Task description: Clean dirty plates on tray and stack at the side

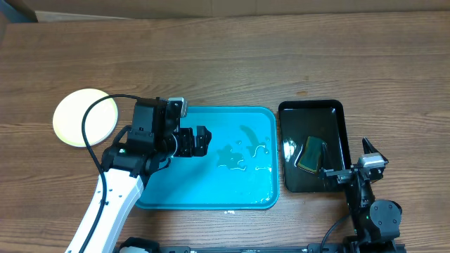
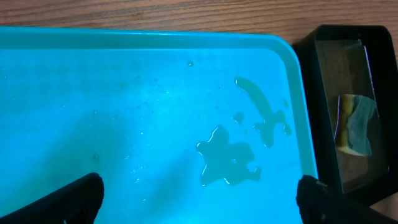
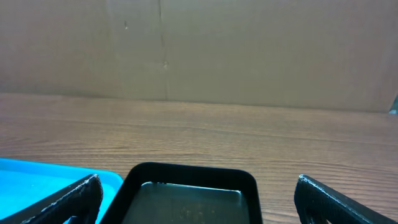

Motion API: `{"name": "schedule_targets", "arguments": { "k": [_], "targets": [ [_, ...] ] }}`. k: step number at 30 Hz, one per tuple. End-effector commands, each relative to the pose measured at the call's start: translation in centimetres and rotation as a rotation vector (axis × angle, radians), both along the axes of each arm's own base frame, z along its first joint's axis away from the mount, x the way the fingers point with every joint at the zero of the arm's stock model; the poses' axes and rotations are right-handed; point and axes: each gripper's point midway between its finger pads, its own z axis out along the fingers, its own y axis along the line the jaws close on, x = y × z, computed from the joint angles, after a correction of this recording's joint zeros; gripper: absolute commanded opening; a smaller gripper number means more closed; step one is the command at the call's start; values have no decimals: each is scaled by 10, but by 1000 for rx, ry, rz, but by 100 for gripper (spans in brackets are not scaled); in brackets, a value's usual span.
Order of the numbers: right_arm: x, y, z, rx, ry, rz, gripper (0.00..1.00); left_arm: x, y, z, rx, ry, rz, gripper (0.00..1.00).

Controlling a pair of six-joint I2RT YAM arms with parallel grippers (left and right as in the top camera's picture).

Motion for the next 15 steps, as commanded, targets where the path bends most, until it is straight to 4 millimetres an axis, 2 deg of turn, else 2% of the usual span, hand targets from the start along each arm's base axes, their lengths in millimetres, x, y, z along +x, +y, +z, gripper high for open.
{"name": "schedule_targets", "arguments": {
  "k": [1, 15],
  "targets": [
    [0, -1, -1, -4, -6, 0, 100, 3, 0, 2, 8, -8, -6, 100],
    [0, -1, -1, -4, -6, 0, 100, 2, 0, 2, 8, -7, -6, 100]
  ]
}}
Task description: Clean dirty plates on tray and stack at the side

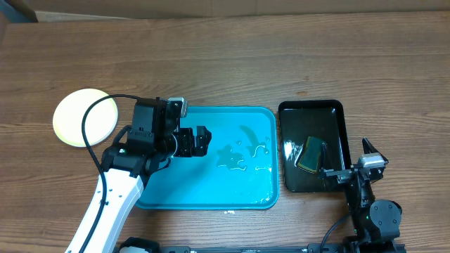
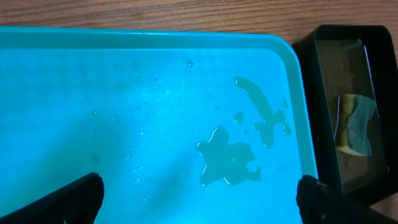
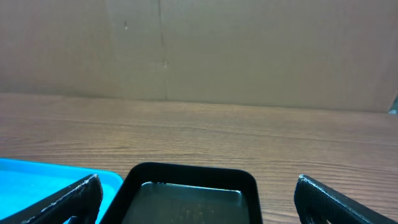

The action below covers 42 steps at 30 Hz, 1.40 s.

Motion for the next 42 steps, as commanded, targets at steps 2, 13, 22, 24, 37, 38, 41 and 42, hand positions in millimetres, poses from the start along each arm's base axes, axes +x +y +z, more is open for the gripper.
{"name": "schedule_targets", "arguments": {
  "k": [2, 13, 22, 24, 37, 38, 41, 42],
  "targets": [
    [0, -1, -1, -4, -6, -1, 100, 1, 0, 6, 5, -21, -5, 100],
    [0, -1, -1, -4, -6, 0, 100, -16, 73, 105, 154, -434, 268, 100],
    [0, -1, -1, -4, -6, -1, 100, -71, 110, 103, 79, -634, 452, 100],
    [0, -1, -1, -4, -6, -1, 100, -73, 113, 103, 59, -713, 472, 100],
    [0, -1, -1, -4, -6, -1, 100, -65, 118, 132, -144, -1230, 527, 100],
    [0, -1, -1, -4, -6, -1, 100, -63, 118, 127, -144, -1228, 527, 100],
    [0, -1, -1, -4, -6, -1, 100, -58, 118, 109, -136, -1197, 529, 100],
    [0, -1, -1, -4, -6, -1, 100, -57, 118, 105, -134, -1188, 529, 100]
  ]
}}
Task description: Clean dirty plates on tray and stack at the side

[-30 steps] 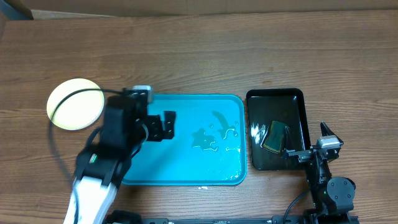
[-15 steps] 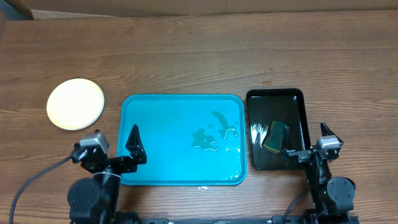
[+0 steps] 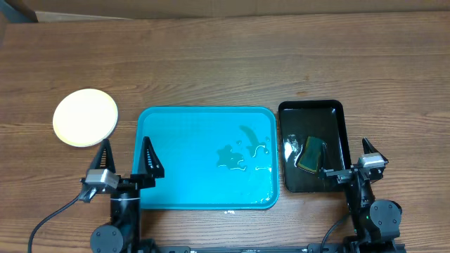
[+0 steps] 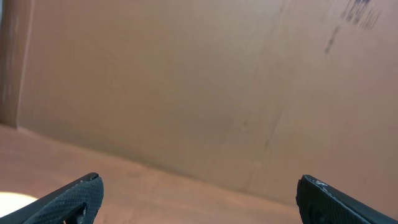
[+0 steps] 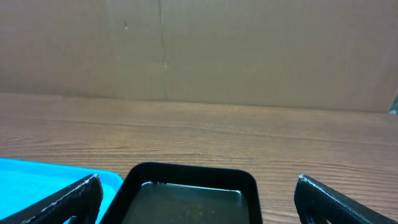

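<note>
A pale yellow plate (image 3: 85,117) lies on the wood table to the left of the blue tray (image 3: 162,190). The tray carries only puddles of water (image 3: 242,151); no plate is on it. My left gripper (image 3: 125,161) is parked at the table's front edge by the tray's left end, open and holding nothing; its wrist view shows only the brown wall and table. My right gripper (image 3: 352,163) rests at the front right, open, at the near end of the black basin (image 3: 338,112). A green and yellow sponge (image 3: 310,153) lies in the basin's water.
The black basin (image 5: 193,177) sits right of the tray's corner (image 5: 56,171), with a narrow gap between them. A brown cardboard wall (image 5: 199,50) runs behind the table.
My left arm has gone from over the tray's left half back to its parked place at the front edge. Its gripper is still open. The right arm, plate and sponge are unchanged.
At both earlier moments my left gripper hung open over the tray's left part, with the plate lying left of the tray and the sponge in the basin. Now the left arm is parked at the front edge. The right arm stayed parked throughout.
</note>
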Motion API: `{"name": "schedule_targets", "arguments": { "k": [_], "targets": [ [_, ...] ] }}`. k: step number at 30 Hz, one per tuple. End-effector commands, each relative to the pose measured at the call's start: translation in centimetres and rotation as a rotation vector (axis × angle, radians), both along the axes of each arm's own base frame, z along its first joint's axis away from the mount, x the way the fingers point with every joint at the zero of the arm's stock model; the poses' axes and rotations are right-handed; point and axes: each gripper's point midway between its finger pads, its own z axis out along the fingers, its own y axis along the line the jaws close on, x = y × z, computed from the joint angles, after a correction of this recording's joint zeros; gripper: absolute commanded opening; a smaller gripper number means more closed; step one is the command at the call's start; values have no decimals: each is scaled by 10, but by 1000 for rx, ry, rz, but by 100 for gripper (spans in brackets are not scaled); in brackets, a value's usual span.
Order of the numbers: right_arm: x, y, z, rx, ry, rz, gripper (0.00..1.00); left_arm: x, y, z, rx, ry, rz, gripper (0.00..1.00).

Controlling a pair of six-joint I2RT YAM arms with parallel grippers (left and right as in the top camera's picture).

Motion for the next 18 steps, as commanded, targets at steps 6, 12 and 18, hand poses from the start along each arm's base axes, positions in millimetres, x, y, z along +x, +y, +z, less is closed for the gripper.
{"name": "schedule_targets", "arguments": {
  "k": [6, 12, 18],
  "targets": [
    [0, 0, -1, -4, -6, 0, 100, 10, 0, -45, -15, 89, -6, 100],
    [0, 0, -1, -4, -6, 0, 100, 13, -9, -77, 122, 223, -42, 100],
    [0, 0, -1, -4, -6, 0, 100, 12, -20, -100, 341, 300, -90, 100]
  ]
}}
